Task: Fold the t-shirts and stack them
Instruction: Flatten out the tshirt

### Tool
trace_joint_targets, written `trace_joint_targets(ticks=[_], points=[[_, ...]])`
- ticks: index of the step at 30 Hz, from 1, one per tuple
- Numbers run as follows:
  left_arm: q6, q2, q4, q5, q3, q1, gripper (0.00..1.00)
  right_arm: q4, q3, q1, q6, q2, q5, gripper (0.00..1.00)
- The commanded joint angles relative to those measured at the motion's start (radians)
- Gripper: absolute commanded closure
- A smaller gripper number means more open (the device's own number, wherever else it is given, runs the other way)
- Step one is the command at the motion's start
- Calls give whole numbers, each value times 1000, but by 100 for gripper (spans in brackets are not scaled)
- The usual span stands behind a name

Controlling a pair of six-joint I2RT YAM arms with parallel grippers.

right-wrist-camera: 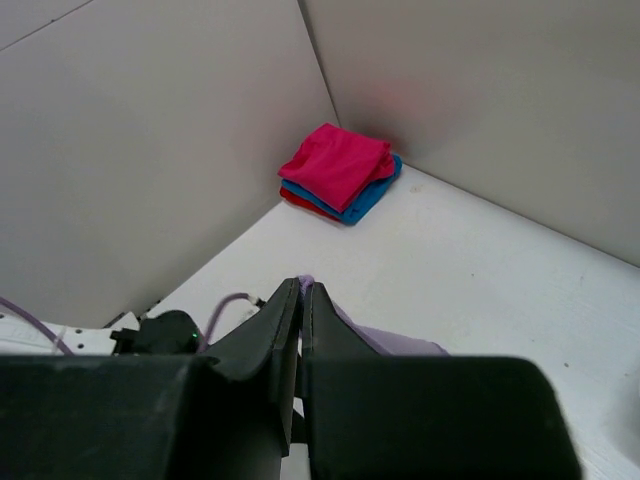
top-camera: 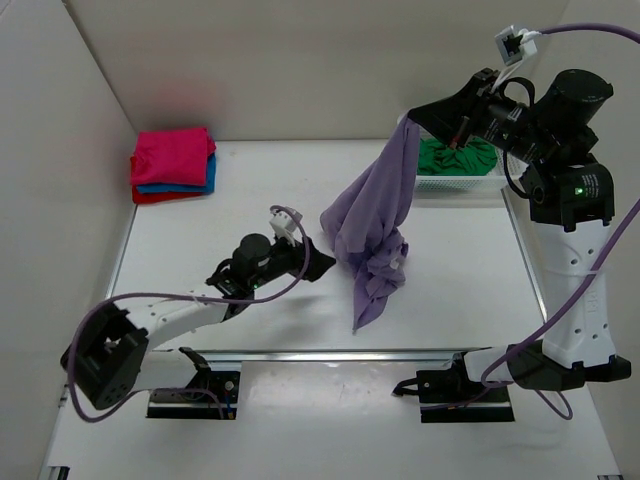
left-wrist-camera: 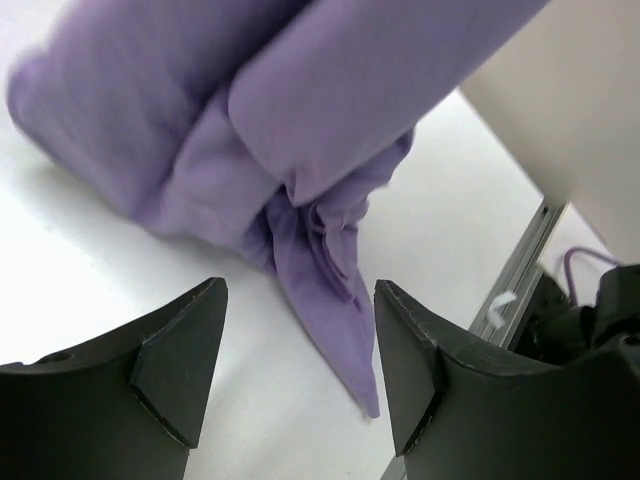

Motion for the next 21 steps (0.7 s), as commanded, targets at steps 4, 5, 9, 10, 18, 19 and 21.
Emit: trace_joint_targets(ticks=[4,5,9,10,18,19,21], points=[[-48,209,198,30,62,-12,28,74,34,5,20,-4,-23,99],[-70,240,233,47,91,-9,28,72,32,5,21,-4,-20,100],[-142,357,294,66,202,-14,18,74,17,-1,17,-7,-23,100],[-156,391,308,79,239,-11,17,75,11,-3,21,-7,-26,100],[-407,489,541,208,285,41,100,66,3,-29,17,-15,-37,100],[-407,466,520,208,271,49,100,62,0,-46,16,-19,-46,100],[-362,329,422,219,234,96,100,48,4,-92,3,-16,-60,100]])
